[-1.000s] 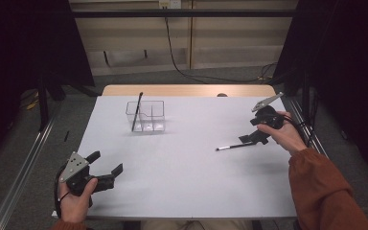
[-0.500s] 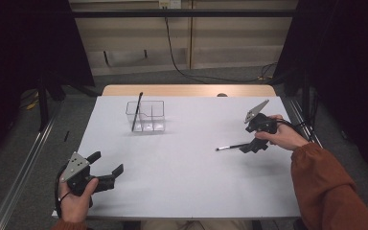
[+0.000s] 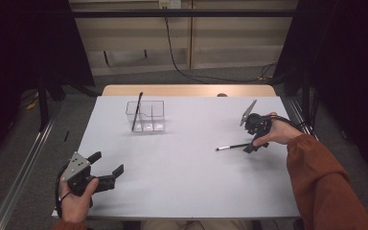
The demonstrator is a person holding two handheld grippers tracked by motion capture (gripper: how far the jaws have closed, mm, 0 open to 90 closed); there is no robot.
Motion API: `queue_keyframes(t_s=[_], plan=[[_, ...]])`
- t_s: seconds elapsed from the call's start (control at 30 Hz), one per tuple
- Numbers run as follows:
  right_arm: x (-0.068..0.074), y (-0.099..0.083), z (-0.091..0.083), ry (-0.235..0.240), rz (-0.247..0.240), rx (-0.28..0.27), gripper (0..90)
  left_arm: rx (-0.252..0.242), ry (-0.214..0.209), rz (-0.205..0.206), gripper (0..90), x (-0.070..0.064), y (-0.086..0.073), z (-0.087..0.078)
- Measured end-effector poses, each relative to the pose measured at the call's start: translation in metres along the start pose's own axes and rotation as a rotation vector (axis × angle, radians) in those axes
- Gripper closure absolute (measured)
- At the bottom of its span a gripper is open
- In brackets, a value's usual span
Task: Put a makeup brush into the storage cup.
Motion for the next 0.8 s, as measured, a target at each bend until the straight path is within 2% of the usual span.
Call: queue_keyframes(t_s=[0.03, 0.07, 0.1, 0.23, 0.33, 0.43, 0.53, 0.8], plan=[[0.0, 0.0, 0.002, 0.001, 0.006, 0.01, 13.9, 0.0, 0.002, 0.002, 3.7, 0.0, 0.0, -0.001], [-0.001, 0.0, 0.004, -0.003, -0.019, 0.02, 13.3, 0.0, 0.002, 0.002, 3.7, 0.0, 0.0, -0.001], [0.0, 0.0, 0.006, -0.009, -0.018, 0.026, 12.9, 0.001, 0.002, 0.0, 3.7, 0.001, 0.0, -0.001], [-0.001, -0.001, 0.012, -0.01, -0.063, 0.065, 21.8, -0.001, 0.004, -0.001, 3.7, 0.001, 0.0, -0.001], [-0.002, 0.0, 0.015, -0.021, -0.088, 0.065, 30.0, 0.0, 0.004, 0.001, 3.8, 0.001, 0.0, -0.001], [-0.002, 0.0, 0.019, -0.014, -0.08, 0.076, 35.3, 0.001, 0.004, 0.001, 3.7, 0.001, 0.0, -0.001], [0.0, 0.001, 0.018, 0.03, -0.079, 0.083, 47.4, 0.0, 0.002, -0.001, 3.7, 0.001, 0.0, -0.001], [0.0, 0.003, 0.019, 0.034, -0.068, 0.111, 49.0, 0.006, 0.006, 0.003, 4.0, 0.001, 0.0, -0.001]])
Point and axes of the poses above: each handheld gripper's, and its own axes: z roughly forward along the jaws, y roughly out of its top, x roughly to its left, the point moved 4 cm from there along z, roughly forward along the jaws, and after that the axes turned 3 degrees about -y, right-handed, at the moved point
